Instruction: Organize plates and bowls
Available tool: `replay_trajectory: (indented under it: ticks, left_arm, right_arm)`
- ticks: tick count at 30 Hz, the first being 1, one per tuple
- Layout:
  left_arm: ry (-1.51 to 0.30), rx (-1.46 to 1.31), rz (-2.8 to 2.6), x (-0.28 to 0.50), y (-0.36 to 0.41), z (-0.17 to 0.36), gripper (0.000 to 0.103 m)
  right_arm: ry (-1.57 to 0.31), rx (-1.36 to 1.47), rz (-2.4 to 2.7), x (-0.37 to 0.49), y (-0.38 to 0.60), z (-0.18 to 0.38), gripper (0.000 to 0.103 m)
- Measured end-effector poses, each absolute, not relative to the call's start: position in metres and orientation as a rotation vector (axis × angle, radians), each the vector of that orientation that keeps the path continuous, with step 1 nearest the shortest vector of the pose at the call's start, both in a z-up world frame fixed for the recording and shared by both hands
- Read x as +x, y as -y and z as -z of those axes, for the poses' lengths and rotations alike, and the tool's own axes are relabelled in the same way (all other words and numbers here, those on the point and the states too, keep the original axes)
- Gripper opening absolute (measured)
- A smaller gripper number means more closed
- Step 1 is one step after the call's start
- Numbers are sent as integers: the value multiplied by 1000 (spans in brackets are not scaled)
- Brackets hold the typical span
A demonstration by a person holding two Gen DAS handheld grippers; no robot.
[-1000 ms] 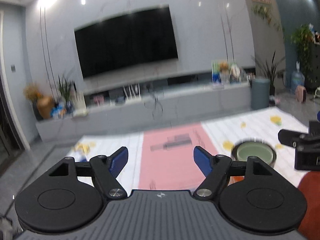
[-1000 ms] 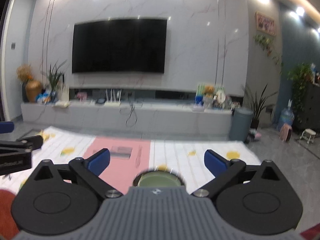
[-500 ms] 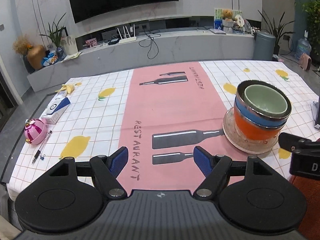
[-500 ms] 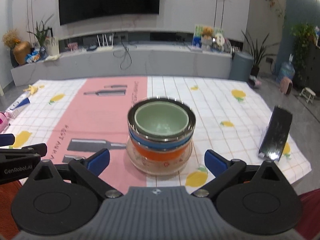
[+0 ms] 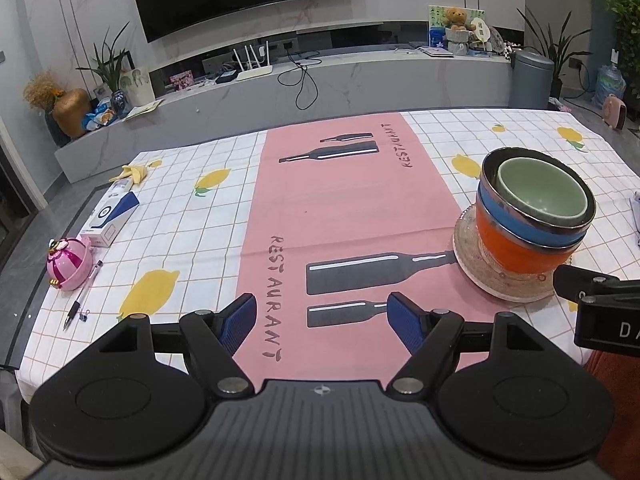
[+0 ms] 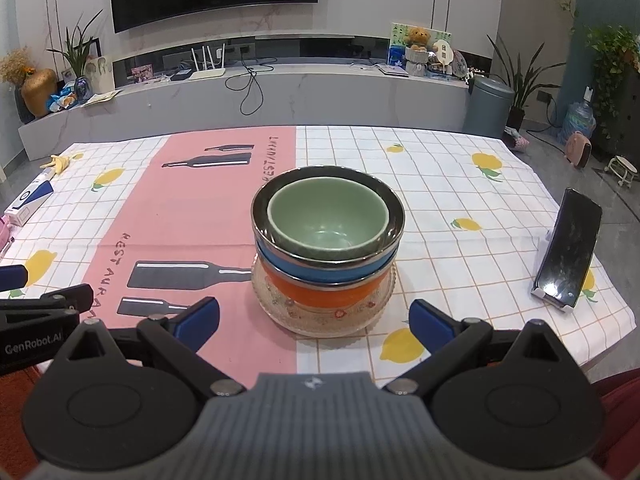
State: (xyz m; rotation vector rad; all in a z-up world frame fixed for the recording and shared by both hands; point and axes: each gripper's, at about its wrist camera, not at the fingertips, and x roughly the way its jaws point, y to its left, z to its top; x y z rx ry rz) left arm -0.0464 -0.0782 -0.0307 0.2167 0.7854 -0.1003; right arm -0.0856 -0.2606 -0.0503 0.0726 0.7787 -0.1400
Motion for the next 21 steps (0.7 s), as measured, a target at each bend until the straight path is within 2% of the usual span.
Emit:
replay_trajectory:
  ticks: [21]
  left_arm:
    - [-752,220,98,-53,74,20,87]
  right_arm:
    - [-759,67,134,-92,258,44,99]
